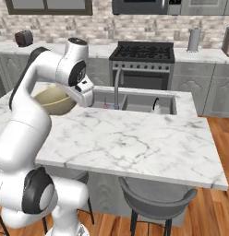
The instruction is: Pick the kettle and bowl and place them in the sink. Then turn on the water.
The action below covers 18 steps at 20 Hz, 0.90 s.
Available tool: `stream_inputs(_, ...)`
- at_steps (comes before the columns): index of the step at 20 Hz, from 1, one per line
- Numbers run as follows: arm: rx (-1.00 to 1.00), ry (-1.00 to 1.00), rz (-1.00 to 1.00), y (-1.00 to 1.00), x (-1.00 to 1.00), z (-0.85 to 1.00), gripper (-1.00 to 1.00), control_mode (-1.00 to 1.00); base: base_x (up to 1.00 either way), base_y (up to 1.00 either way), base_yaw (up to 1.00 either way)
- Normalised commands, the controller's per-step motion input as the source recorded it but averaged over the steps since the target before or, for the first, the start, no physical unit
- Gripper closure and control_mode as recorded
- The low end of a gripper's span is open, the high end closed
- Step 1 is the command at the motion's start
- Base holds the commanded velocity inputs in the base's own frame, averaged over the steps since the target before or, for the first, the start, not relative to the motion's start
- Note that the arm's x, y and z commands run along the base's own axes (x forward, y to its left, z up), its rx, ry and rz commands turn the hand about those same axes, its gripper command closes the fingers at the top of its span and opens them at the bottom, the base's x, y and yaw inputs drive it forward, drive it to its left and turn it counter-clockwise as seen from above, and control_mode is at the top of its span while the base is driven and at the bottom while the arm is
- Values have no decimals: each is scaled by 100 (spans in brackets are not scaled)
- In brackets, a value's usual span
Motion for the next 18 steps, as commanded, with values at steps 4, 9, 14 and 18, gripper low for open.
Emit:
stream_inputs(4,10,0,18,0,-6,-21,100,-100,0,0,0)
stream_inputs(9,12,0,19,0,0,-35,100,-100,0,0,0)
stream_inputs(14,2,-3,12,0,-27,0,100,-100,0,0,0)
stream_inputs(18,0,-10,9,0,-48,0,100,-100,0,0,0)
